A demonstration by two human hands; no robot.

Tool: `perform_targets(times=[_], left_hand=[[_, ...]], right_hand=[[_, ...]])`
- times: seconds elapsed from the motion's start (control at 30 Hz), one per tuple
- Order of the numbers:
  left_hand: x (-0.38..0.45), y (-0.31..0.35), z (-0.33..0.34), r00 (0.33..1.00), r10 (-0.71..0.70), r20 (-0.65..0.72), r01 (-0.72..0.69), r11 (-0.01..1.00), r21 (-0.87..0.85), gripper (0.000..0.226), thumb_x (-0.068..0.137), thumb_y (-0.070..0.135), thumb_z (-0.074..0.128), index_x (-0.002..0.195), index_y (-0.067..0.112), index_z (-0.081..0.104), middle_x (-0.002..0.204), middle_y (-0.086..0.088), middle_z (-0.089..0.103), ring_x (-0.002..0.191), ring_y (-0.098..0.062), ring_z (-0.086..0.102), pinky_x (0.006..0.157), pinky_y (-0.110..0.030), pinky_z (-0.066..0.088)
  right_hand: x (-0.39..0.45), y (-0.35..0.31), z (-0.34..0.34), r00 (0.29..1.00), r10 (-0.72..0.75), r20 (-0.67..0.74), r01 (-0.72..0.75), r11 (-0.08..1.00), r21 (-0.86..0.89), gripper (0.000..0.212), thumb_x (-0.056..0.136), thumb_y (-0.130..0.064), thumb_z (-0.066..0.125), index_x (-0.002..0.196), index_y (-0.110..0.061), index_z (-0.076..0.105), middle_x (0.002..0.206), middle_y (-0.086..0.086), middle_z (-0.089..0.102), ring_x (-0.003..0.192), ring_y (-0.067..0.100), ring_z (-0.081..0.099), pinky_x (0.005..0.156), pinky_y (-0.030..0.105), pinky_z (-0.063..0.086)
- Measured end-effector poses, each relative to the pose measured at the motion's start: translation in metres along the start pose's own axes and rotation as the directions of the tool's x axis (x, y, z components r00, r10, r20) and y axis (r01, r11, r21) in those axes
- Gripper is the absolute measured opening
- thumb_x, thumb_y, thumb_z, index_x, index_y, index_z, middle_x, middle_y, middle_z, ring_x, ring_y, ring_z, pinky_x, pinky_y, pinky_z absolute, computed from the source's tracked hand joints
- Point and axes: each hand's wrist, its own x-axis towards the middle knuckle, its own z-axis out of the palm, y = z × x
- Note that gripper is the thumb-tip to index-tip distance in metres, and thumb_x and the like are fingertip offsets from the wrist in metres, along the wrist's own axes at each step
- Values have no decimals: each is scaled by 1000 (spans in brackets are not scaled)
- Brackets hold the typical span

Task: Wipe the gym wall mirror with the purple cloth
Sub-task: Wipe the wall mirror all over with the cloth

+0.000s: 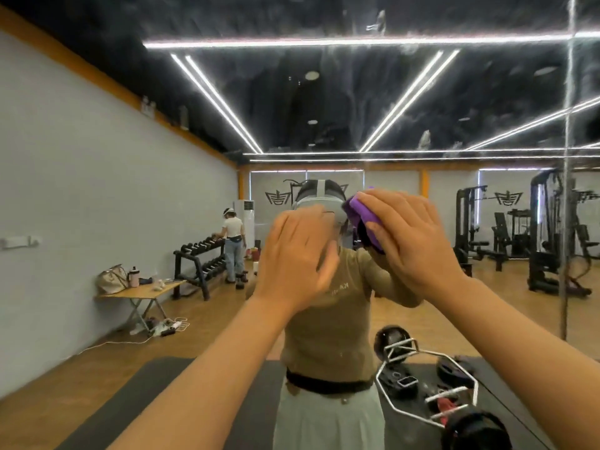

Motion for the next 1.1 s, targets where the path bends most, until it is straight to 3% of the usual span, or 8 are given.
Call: perform_targets(times=[0.27, 0.4, 0.5, 0.6, 0.7, 0.83, 1.0, 1.1], left_hand=[[114, -45, -1, 981, -118, -153, 123, 992, 24, 47, 94, 33, 45, 129, 6, 60, 131, -14, 61, 124, -25, 49, 110, -45, 41], [155, -57, -9, 982, -159, -100, 162, 987, 25, 55, 97, 38, 37, 142, 8, 52, 148, -14, 50, 141, -30, 41, 122, -47, 25], [175, -65, -9, 984, -167, -61, 171, 983, 68, 58, 102, 38, 38, 155, 14, 36, 163, -9, 30, 154, -24, 18, 125, -38, 3], [189, -78, -2, 984, -178, -11, 178, 976, 124, 59, 107, 38, 36, 160, 20, 20, 169, -4, 12, 156, -19, 2, 123, -35, -8], [194, -91, 7, 985, -169, 42, 160, 973, 166, 61, 106, 45, 25, 161, 21, 13, 170, -3, 5, 156, -19, -4, 124, -36, -9], [191, -100, 16, 991, -131, -29, 134, 977, 167, 71, 97, 51, 12, 160, 20, 20, 168, -4, 14, 156, -19, 4, 124, -36, -6], [193, -103, 17, 993, -107, -44, 113, 980, 162, 67, 99, 48, 21, 160, 20, 21, 169, -4, 13, 156, -19, 4, 126, -38, -3], [193, -102, 15, 994, -103, -27, 106, 982, 159, 68, 99, 47, 21, 161, 21, 18, 169, -3, 9, 156, -18, 0, 125, -39, -4]], right_hand=[[129, 28, 2, 959, 68, -276, -104, 987, -119, 42, 105, -30, 41, 137, -8, 58, 134, 12, 61, 122, 31, 54, 104, 35, 30], [187, 38, -2, 935, 122, -333, -172, 977, -124, 41, 105, -29, 43, 136, -7, 59, 135, 13, 61, 124, 34, 55, 106, 43, 35], [218, 46, -3, 938, 193, -287, -232, 966, -111, 43, 106, -30, 42, 140, -8, 55, 141, 12, 56, 130, 33, 50, 110, 44, 33], [238, 55, 5, 929, 241, -280, -278, 955, -102, 42, 108, -28, 42, 143, -7, 53, 145, 11, 53, 134, 32, 46, 114, 42, 31], [255, 54, 13, 929, 238, -283, -272, 958, -89, 44, 109, -25, 40, 146, -6, 49, 151, 13, 49, 141, 32, 41, 120, 41, 25], [278, 46, 21, 969, 192, -155, -220, 955, -197, 49, 111, -29, 28, 158, -16, 28, 166, 4, 22, 155, 23, 11, 124, 33, 0], [280, 61, 13, 989, 136, -55, -145, 957, -249, 50, 111, -25, 27, 160, -17, 22, 168, 2, 16, 156, 19, 4, 123, 29, -2], [270, 79, -5, 977, 203, -71, -214, 945, -247, 51, 110, -22, 28, 160, -12, 21, 169, 4, 13, 156, 19, 3, 123, 27, -3]])
